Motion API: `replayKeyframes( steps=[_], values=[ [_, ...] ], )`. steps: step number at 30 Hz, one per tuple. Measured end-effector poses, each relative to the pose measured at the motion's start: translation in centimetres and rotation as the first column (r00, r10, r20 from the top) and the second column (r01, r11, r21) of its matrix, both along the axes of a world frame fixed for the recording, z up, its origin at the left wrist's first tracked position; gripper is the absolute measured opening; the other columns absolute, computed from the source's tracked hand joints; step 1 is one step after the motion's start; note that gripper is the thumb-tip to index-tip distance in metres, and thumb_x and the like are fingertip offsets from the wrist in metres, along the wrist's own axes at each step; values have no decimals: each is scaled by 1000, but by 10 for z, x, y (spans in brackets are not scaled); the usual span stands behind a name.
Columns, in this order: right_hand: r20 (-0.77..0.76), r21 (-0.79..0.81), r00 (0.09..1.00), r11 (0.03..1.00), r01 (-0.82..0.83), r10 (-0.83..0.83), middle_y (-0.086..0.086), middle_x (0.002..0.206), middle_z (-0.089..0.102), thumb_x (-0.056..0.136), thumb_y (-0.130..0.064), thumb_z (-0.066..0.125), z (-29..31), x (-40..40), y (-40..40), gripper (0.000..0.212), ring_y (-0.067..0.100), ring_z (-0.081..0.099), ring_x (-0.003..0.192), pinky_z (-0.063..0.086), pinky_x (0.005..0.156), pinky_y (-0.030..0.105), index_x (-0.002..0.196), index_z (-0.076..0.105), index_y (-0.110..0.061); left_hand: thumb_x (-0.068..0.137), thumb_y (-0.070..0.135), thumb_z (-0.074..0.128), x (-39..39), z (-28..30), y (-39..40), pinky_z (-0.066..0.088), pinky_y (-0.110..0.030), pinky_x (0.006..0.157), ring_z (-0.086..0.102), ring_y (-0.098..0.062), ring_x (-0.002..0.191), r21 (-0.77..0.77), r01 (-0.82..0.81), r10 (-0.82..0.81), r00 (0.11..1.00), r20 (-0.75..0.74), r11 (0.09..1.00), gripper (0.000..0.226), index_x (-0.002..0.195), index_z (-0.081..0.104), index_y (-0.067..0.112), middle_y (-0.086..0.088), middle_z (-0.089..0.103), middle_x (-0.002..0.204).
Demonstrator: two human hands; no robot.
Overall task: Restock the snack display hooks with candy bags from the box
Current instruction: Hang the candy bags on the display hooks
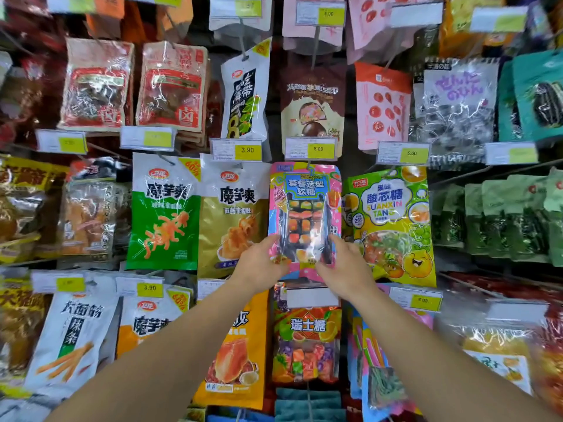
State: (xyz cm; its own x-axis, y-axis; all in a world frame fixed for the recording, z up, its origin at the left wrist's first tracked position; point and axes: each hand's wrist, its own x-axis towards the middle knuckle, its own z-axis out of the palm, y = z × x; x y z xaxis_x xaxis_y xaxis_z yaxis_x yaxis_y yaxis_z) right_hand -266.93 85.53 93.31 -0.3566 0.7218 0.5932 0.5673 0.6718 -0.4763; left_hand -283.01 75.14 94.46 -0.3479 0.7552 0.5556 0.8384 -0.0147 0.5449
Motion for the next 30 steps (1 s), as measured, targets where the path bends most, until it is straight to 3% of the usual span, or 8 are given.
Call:
replayKeyframes(
  steps=[5, 9, 15, 21, 25, 30],
  values=[
    [56, 10, 996, 998, 69, -69, 6, 153, 24, 90, -48, 57, -7, 1, -22, 76, 35, 40, 134, 41, 106, 44, 153, 25, -21, 86, 35, 70, -8, -8, -23, 49, -34, 94, 58, -28, 117, 39, 52, -53, 998, 22, 998, 72, 149, 38, 21, -6, 62, 126],
    [54, 54, 994, 994, 93, -96, 8, 150, 30, 92, -40, 60, -16, 0, -57, 70, 33, 41, 132, 43, 104, 45, 152, 31, -19, 88, 27, 67, -19, -18, -48, 42, -27, 96, 55, -22, 123, 85, 31, -28, 999, -36, 996, 64, 147, 42, 19, -2, 54, 143],
    [120, 43, 985, 992, 119, -124, 9, 153, 30, 88, -36, 62, -51, -12, -124, 68, 39, 37, 134, 39, 106, 52, 149, 36, -17, 88, 24, 65, -35, -55, -93, 42, -29, 91, 63, -25, 110, 132, 81, -77, 996, -40, 988, 52, 138, 53, 19, -7, 64, 129],
    [263, -12, 952, 987, 163, -154, 9, 143, 39, 85, -38, 61, -116, -27, -210, 65, 38, 47, 124, 43, 101, 44, 143, 42, -15, 90, 31, 64, -46, -128, -161, 46, -34, 92, 62, -29, 114, -22, 84, -84, 996, 22, 996, 51, 139, 53, 22, -10, 66, 126],
    [403, -90, 912, 988, 122, -76, 8, 146, 35, 92, -37, 60, -171, -26, -265, 66, 36, 41, 127, 39, 104, 44, 147, 34, -12, 87, 34, 62, -51, -190, -219, 47, -36, 87, 64, -31, 108, -151, 100, -90, 994, 69, 983, 62, 145, 45, 21, -14, 66, 125],
    [493, -158, 869, 987, 39, 44, 5, 153, 31, 94, -39, 56, -236, -21, -326, 64, 33, 37, 134, 36, 109, 43, 149, 34, -16, 89, 28, 65, -49, -264, -294, 45, -31, 88, 62, -27, 114, -288, 72, -29, 988, 152, 955, 59, 145, 46, 20, -13, 64, 128]
  ],
)
